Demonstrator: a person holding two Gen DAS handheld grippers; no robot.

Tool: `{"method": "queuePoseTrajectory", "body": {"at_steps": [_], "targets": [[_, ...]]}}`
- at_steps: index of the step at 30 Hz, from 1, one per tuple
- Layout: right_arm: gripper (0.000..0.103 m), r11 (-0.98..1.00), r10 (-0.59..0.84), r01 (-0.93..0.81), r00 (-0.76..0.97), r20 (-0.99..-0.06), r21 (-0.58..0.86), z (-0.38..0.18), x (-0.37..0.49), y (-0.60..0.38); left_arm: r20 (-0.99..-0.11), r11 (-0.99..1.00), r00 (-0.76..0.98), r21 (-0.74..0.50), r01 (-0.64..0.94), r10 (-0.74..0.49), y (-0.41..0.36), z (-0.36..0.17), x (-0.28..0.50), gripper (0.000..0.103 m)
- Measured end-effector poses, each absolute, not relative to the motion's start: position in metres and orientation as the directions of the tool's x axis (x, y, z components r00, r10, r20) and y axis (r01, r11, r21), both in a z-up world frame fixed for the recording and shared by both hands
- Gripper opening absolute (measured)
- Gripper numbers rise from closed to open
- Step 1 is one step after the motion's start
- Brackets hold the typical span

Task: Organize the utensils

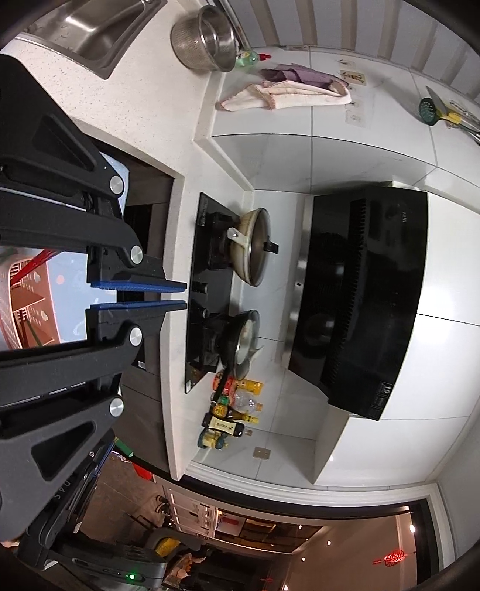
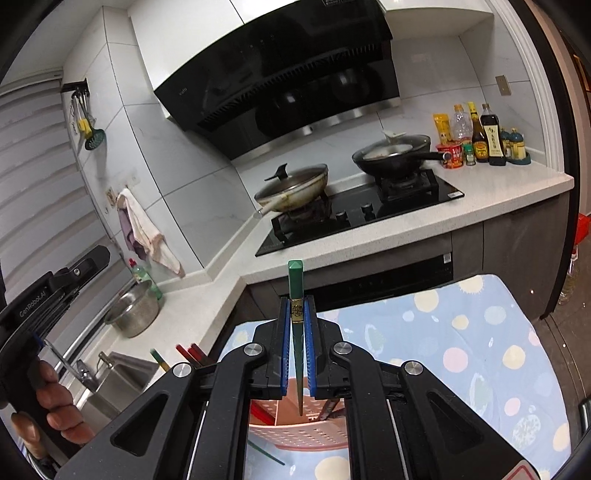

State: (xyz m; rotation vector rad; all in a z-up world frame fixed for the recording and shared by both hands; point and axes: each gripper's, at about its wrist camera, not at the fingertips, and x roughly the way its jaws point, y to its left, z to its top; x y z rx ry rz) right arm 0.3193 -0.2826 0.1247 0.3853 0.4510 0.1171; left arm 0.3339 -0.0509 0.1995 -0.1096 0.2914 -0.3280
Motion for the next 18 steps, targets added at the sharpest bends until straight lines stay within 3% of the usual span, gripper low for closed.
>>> {"method": "queuePoseTrajectory", "body": {"at_steps": [5,10,18], "targets": [[0.008,0.919,0.201,-0.030,0.894,-0.401,0.394,0.117,0.313,-0.283,-0.305,0.940,0.890,-0.150,0.305,-0.337,-0.042,0.181,0.328,0.004],[0.008,0.918,0.208,-0.068,0.921,-0.328,0.390,0.140,0.293,-0.283,-0.384,0.945,0.864,-0.154,0.288,-0.326,-0.029,0.149,0.317,0.005],[0.008,0.918,0.235,-0.130,0.939,-0.251,0.374,0.177,0.253,-0.278,-0.566,0.964,0.784,-0.206,0.165,-0.255,0.013,0.070,0.307,0.005]]}}
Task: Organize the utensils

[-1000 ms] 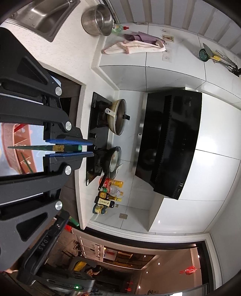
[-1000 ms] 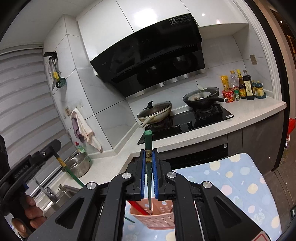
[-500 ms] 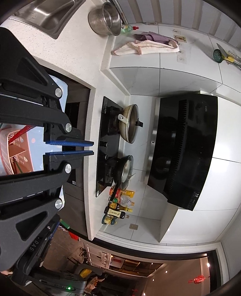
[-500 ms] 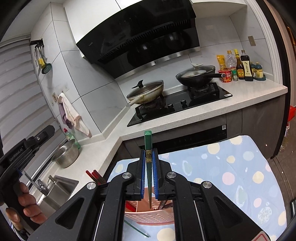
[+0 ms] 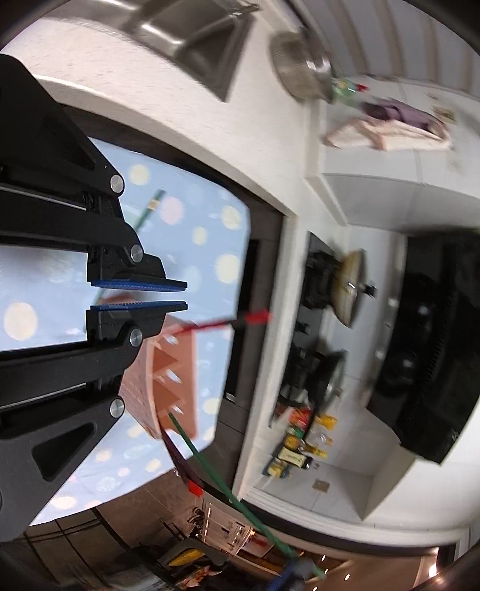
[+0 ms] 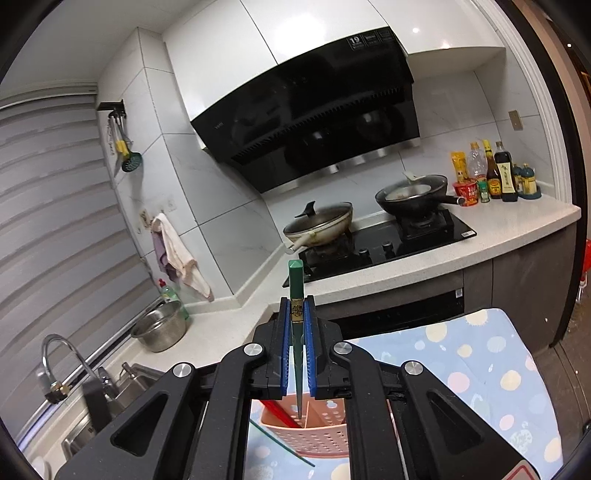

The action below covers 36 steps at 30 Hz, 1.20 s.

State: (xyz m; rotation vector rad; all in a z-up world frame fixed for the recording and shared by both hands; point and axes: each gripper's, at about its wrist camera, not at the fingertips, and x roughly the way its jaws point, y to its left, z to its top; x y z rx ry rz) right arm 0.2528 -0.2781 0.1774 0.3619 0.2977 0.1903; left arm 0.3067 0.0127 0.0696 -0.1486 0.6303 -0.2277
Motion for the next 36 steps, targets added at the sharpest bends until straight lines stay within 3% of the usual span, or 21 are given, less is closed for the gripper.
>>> {"method": "queuePoseTrajectory", "body": {"at_steps": [14,18,24,36], "targets": [[0.008,0.927,0.208,-0.099,0.938,-0.276,0.362,0.177,0.263,-0.274,-0.686,0.977,0.706,-0.207,0.040,-0.174,0.061,0.001,0.313,0.007],[0.008,0.929,0.209,-0.099,0.935,-0.286,0.356,0.174,0.276,-0.270,-0.709,0.973,0.685,-0.232,-0.002,-0.168,0.073,-0.013,0.338,0.028],[0.008,0.933,0.204,-0.093,0.933,-0.297,0.348,0.168,0.297,-0.268,-0.737,0.969,0.655,-0.245,-0.031,-0.166,0.071,-0.033,0.384,0.037],[0.008,0.933,0.211,-0.094,0.925,-0.316,0.346,0.155,0.328,-0.267,-0.824,0.959,0.559,-0.225,-0.171,-0.093,0.069,-0.094,0.462,0.033]]}}
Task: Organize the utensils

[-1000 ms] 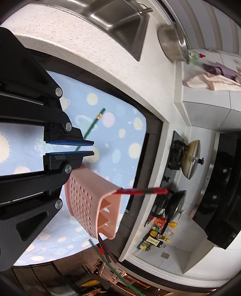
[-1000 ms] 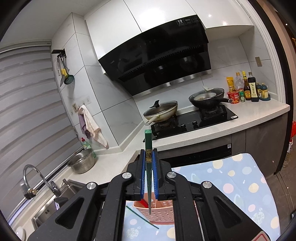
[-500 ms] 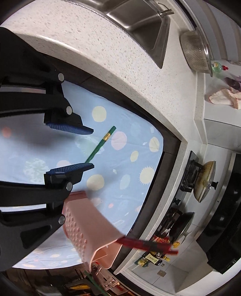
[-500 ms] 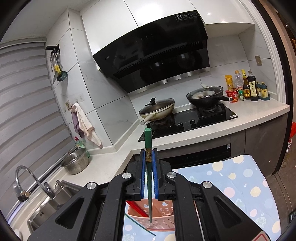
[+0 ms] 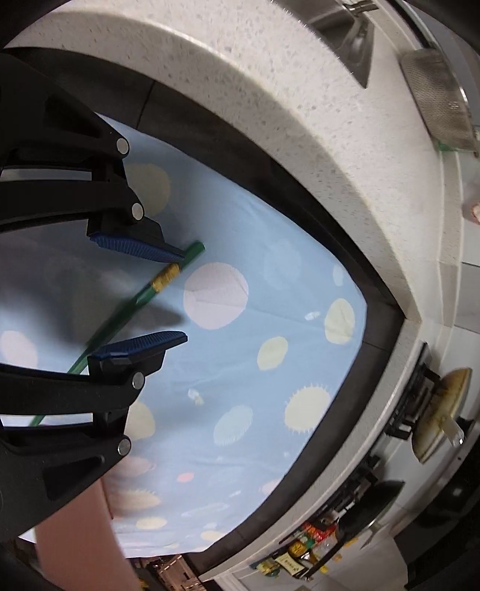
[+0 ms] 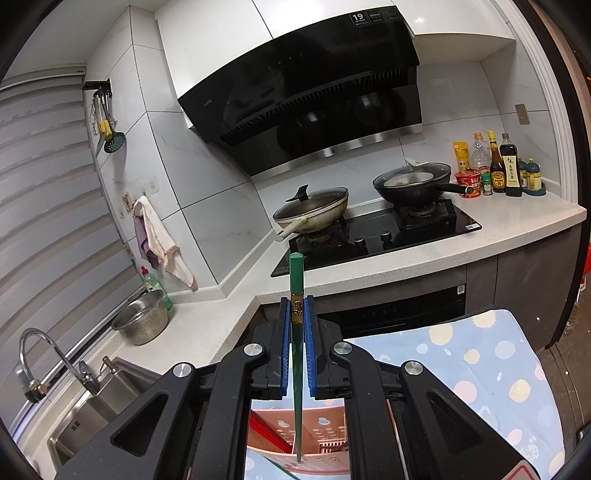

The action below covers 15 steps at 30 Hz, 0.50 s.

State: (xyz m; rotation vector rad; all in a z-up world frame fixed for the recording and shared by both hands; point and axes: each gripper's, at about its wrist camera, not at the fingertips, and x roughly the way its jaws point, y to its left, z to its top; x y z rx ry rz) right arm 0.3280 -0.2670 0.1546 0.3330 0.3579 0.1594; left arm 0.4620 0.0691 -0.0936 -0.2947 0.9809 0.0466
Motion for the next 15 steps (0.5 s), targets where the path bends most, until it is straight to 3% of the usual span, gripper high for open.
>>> {"method": "queuePoseTrajectory", "body": {"at_steps": [3,10,15], "targets": [[0.008,0.932,0.215,-0.099,0.925,-0.313,0.348,0.155,0.331,-0.267,-0.821,0.964,0.564,-0.210,-0.166,-0.082,0.069,-0.100,0.463,0.021],[0.008,0.928,0.234,-0.119,0.923,-0.305,0.352,0.156,0.330,-0.263,-0.806,0.964,0.579,-0.235,-0.122,-0.123,0.073,-0.099,0.449,0.008],[0.008,0.928,0.235,-0.124,0.926,-0.296,0.350,0.160,0.322,-0.262,-0.786,0.962,0.598,-0.257,-0.091,-0.153,0.074,-0.085,0.421,0.007]]}}
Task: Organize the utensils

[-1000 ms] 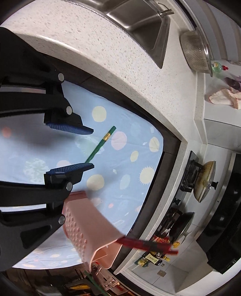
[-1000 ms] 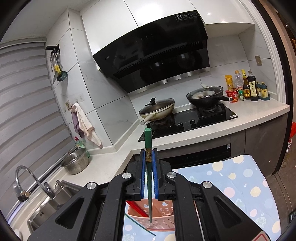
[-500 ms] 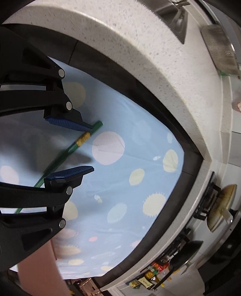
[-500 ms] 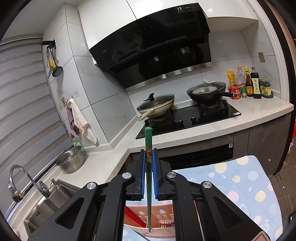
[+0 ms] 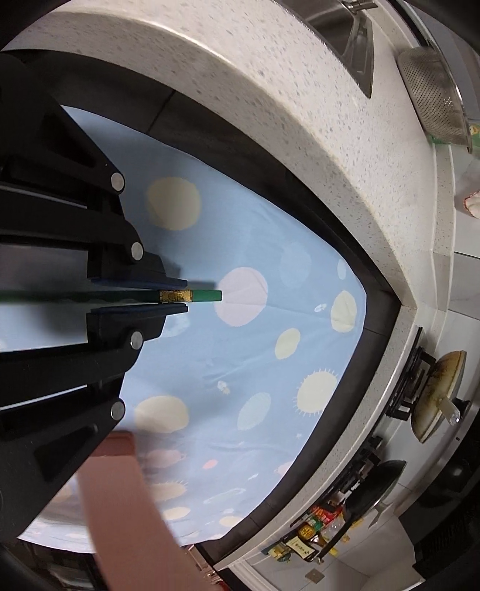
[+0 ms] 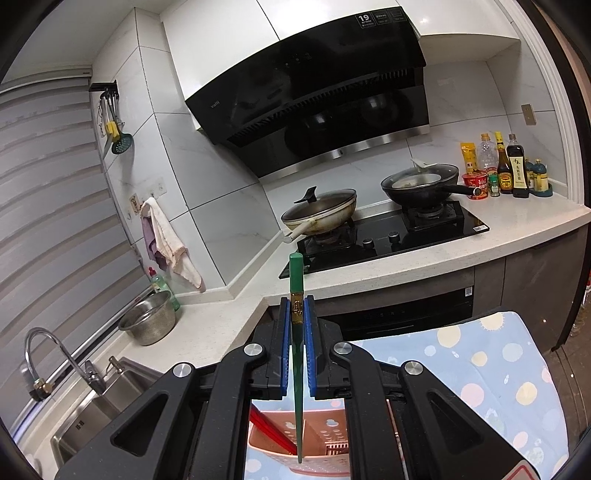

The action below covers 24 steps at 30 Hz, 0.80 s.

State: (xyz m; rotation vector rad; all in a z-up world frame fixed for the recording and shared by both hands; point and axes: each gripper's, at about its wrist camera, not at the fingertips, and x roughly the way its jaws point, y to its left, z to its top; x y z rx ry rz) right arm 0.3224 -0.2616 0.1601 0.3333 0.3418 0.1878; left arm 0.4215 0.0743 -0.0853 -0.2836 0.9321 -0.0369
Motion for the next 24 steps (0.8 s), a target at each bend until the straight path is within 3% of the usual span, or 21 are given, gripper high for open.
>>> {"method": "queuePoseTrajectory", "body": {"at_steps": [9,24], "targets": [[0.008,0.930,0.206,-0.100,0.938,-0.277,0.353,0.170,0.316,-0.268,-0.731,0.957,0.653,-0.288,-0.034,-0.197,0.075,-0.042,0.363,0.007],[0.008,0.938,0.165,-0.067,0.949,-0.269,0.339,0.173,0.325,-0.269,-0.530,0.944,0.805,-0.311,0.108,-0.266,0.065,0.076,0.282,0.007]]}}
